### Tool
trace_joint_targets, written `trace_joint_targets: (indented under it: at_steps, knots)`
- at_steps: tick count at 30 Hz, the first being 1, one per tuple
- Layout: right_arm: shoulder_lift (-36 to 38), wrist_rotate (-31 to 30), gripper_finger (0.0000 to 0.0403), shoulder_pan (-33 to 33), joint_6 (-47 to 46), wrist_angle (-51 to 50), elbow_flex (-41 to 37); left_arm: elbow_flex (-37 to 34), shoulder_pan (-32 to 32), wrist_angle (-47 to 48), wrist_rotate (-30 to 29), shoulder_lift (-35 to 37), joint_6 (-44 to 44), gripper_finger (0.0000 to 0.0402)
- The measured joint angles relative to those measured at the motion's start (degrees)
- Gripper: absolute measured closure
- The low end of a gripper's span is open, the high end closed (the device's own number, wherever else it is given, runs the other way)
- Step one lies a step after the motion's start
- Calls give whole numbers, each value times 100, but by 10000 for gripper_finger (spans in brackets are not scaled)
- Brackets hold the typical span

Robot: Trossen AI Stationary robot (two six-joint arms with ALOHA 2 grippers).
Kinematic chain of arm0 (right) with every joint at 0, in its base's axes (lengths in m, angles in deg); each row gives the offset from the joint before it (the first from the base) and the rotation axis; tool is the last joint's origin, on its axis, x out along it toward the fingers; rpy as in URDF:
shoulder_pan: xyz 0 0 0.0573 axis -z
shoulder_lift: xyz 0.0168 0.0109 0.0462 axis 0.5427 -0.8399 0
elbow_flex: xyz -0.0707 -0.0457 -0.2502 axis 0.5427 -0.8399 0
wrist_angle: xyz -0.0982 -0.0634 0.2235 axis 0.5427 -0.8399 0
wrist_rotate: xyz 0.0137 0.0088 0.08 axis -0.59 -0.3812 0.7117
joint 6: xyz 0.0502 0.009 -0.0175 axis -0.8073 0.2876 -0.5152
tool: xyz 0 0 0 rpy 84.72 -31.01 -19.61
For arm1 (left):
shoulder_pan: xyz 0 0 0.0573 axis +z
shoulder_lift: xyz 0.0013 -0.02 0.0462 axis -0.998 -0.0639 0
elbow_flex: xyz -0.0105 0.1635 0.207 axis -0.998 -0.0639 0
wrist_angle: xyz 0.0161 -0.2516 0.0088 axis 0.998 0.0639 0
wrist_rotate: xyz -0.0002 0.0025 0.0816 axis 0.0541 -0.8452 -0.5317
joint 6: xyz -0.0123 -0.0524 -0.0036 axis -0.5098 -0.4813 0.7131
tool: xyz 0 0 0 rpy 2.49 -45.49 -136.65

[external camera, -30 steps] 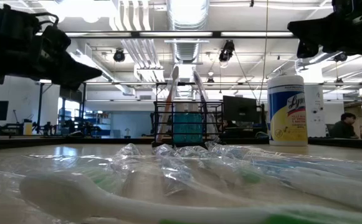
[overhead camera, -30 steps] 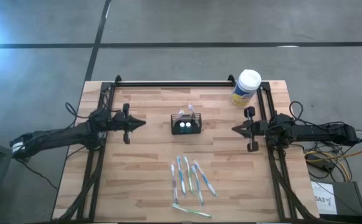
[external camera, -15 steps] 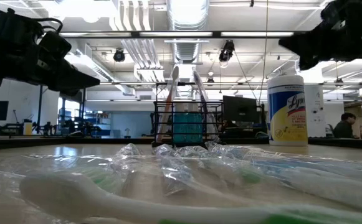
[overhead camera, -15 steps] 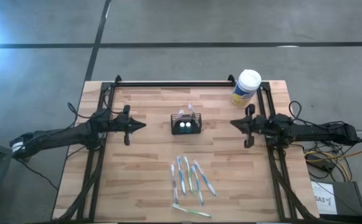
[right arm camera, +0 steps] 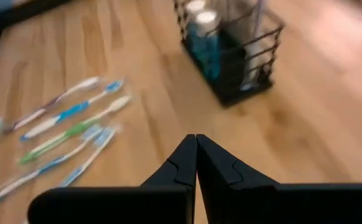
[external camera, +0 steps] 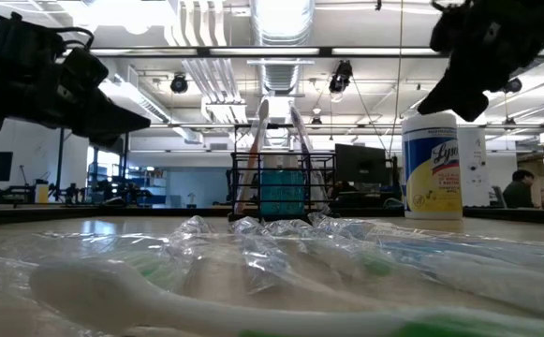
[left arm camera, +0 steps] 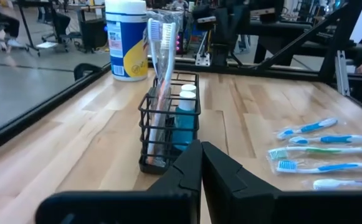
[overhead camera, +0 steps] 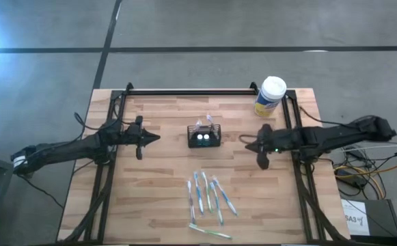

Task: Pick & Place toothbrushing station
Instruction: Put the right blue toothbrush into the mesh organizer

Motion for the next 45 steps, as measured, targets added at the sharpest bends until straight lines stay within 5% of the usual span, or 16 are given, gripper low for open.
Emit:
trace_joint_targets:
  at_steps: [17, 26, 35, 45]
  knots:
    - [-3907, -17, 392, -1672, -2331, -592, 2656, 0, 0, 372, 2, -2, -106, 392]
    - [-5772, 135, 303, -1695, -2710, -1557, 4117, -2, 2, 436, 308, -2, -76, 392]
    - [-6896, 194, 220, -1689, -3239, -2917, 5361, -2, 2, 557, 501, -2, -61, 392]
    - [-7344, 380, 209, -1771, -3489, -3174, 5566, -2, 0, 607, 544, 0, -59, 392]
